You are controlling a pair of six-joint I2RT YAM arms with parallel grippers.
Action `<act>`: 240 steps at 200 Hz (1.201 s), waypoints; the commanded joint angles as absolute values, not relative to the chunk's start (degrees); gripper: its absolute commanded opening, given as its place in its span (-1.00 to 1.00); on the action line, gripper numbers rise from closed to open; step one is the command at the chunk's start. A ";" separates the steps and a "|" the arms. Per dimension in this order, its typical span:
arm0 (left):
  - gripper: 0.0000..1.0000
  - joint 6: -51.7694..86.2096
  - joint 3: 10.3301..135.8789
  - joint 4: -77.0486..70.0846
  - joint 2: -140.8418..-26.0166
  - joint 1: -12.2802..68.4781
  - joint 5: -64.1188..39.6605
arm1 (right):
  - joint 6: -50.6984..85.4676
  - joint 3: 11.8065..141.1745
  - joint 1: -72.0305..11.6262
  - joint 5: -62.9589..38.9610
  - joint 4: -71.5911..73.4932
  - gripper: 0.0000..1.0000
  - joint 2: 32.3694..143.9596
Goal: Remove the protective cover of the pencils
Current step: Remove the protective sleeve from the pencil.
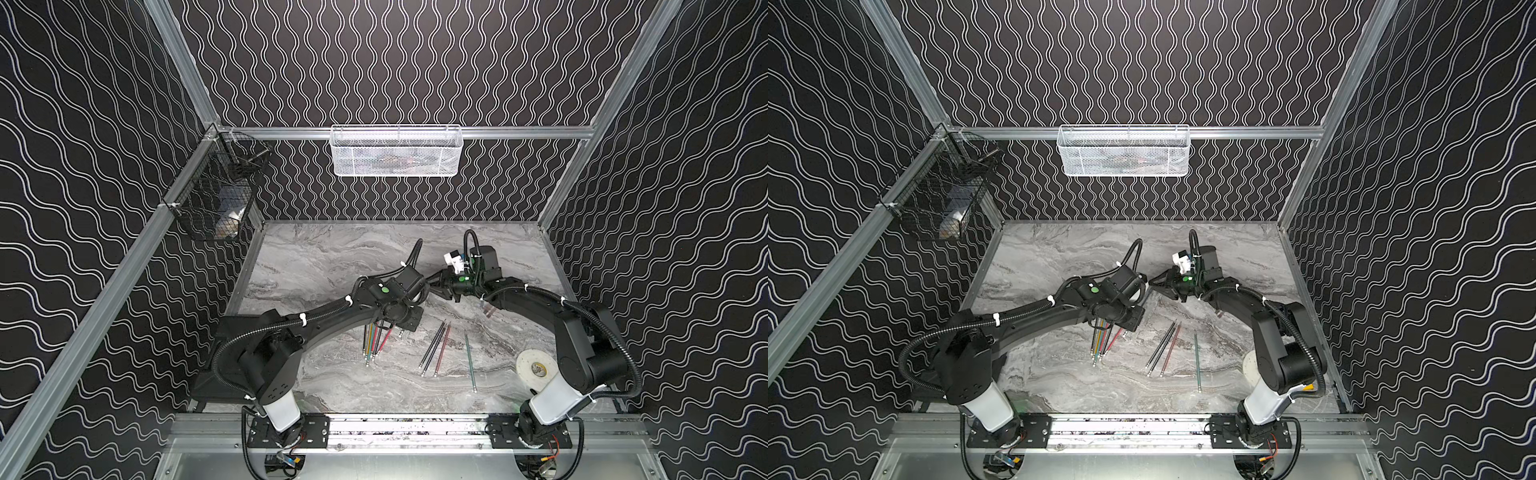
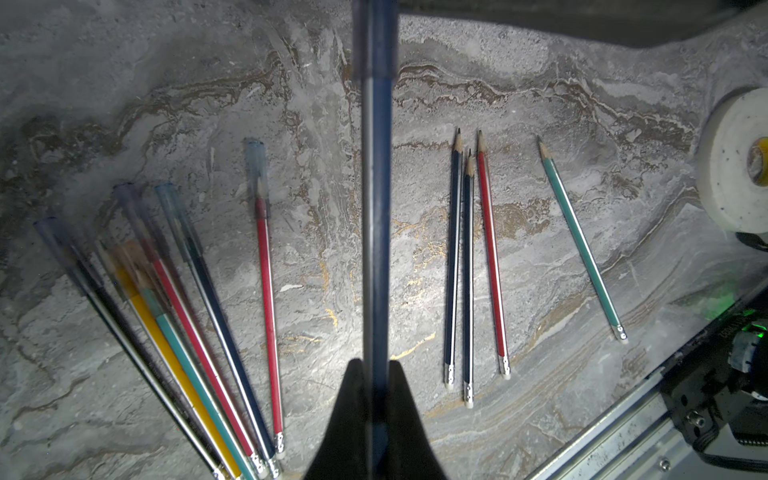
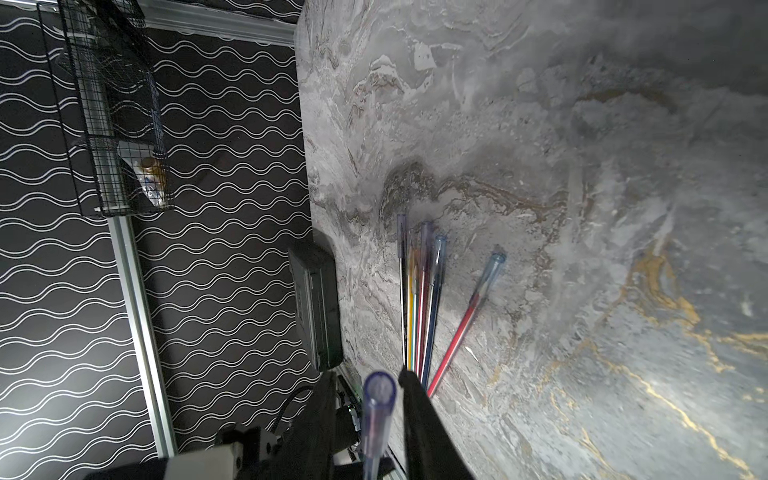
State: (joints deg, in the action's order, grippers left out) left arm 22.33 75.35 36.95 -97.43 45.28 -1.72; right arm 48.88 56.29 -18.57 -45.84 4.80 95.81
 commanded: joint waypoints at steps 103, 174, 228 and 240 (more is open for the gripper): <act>-1.00 22.80 71.82 34.60 -94.75 45.84 -3.77 | 47.68 58.62 -9.54 -40.35 -2.77 -1.00 95.04; -1.00 23.23 68.50 31.20 -95.86 46.85 -5.33 | 40.35 67.32 -2.57 -30.20 -18.04 -1.00 94.20; -1.00 25.55 64.27 22.94 -100.52 47.49 -8.17 | 37.92 52.77 5.71 -22.94 -22.47 -1.00 81.28; -1.00 25.59 64.09 22.17 -101.20 47.88 -8.26 | 36.77 50.12 7.23 -22.67 -23.52 -1.00 78.32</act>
